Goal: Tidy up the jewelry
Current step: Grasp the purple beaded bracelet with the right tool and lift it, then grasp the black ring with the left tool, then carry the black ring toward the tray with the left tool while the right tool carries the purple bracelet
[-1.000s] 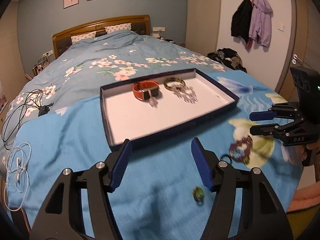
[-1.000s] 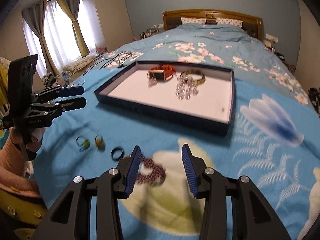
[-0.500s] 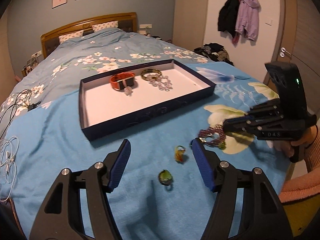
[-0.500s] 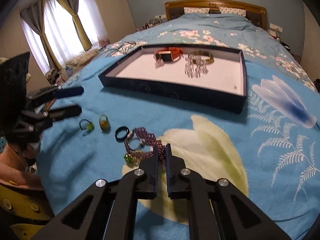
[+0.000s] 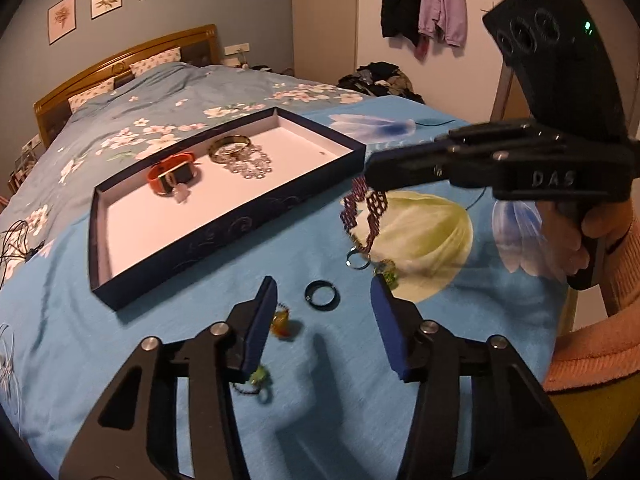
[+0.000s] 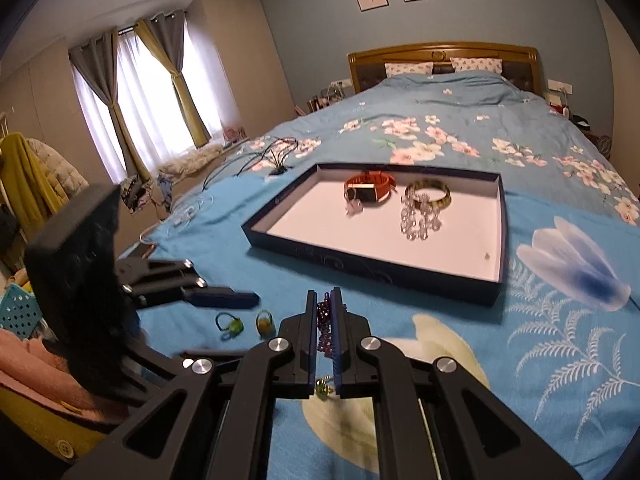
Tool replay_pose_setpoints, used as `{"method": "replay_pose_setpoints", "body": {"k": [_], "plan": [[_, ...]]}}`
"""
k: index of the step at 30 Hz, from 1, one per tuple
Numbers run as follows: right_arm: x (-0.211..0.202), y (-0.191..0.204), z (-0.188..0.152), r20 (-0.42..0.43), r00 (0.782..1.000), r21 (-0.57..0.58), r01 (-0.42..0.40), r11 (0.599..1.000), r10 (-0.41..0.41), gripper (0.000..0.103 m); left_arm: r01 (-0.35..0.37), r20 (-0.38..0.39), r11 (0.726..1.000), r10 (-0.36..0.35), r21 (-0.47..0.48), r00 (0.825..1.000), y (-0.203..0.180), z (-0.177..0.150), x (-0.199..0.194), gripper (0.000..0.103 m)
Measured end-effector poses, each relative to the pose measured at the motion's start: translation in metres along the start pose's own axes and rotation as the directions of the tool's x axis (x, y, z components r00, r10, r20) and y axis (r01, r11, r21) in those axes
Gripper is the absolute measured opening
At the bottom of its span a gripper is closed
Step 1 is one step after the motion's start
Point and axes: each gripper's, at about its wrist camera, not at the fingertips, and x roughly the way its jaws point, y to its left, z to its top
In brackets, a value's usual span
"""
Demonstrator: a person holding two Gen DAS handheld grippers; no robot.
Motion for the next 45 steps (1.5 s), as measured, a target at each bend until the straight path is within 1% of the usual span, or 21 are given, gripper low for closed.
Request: {"method": "replay_pose_setpoints", "body": {"k": [6,13,16,19,21,23,28,31,45], "plan": [[-0.005,-0.006,0.002,0.018,1.0,0.018,0.006,1.0,-0.007,0.005,0.011,-0.034,1.0,-0.011,0.018,0.999,0.0,0.008,0.02,0.041],[-0.005,-0.011,-0.002,0.017,1.0,0.037,0.003,0.999,-0.004,0.005,0.02,-0.112,1.0,-0.02,-0.001,0.994,0.008,0.007,0.043,0.033],[-0.004,-0.013,-0.002,0.02,1.0,0.043,0.003,0.999,-0.004,0.005,0.037,-0.133,0.999,-0.037,-0.007,0.99,0.01,0.004,0.048,0.035],[-0.004,-0.013,-0.002,0.023,1.0,0.046,0.0,0.999,-0.001,0.005,0.042,-0.131,0.999,-0.044,-0.016,0.99,0.013,0.004,0.05,0.035],[-0.005,-0.014,-0.003,0.025,1.0,0.046,-0.003,0.999,0.002,0.005,0.033,-0.131,0.999,-0.035,-0.022,0.991,0.014,0.004,0.051,0.03],[-0.006,-0.015,-0.003,0.028,1.0,0.048,-0.001,0.999,0.0,0.005,0.016,-0.13,0.999,-0.019,-0.028,0.991,0.015,0.004,0.052,0.023],[-0.007,-0.016,-0.003,0.034,0.999,0.057,0.002,0.998,-0.004,0.005,0.003,-0.119,0.999,-0.008,-0.042,0.993,0.017,0.005,0.051,0.022],[-0.008,-0.016,-0.002,0.039,0.999,0.056,0.003,0.998,-0.005,0.005,0.023,-0.098,0.997,-0.03,-0.068,0.995,0.019,0.005,0.044,0.022],[-0.01,-0.012,0.013,0.075,0.997,0.034,-0.007,0.999,0.004,0.005,0.004,0.001,0.996,-0.004,-0.093,1.0,0.023,0.02,0.012,0.022]]}}
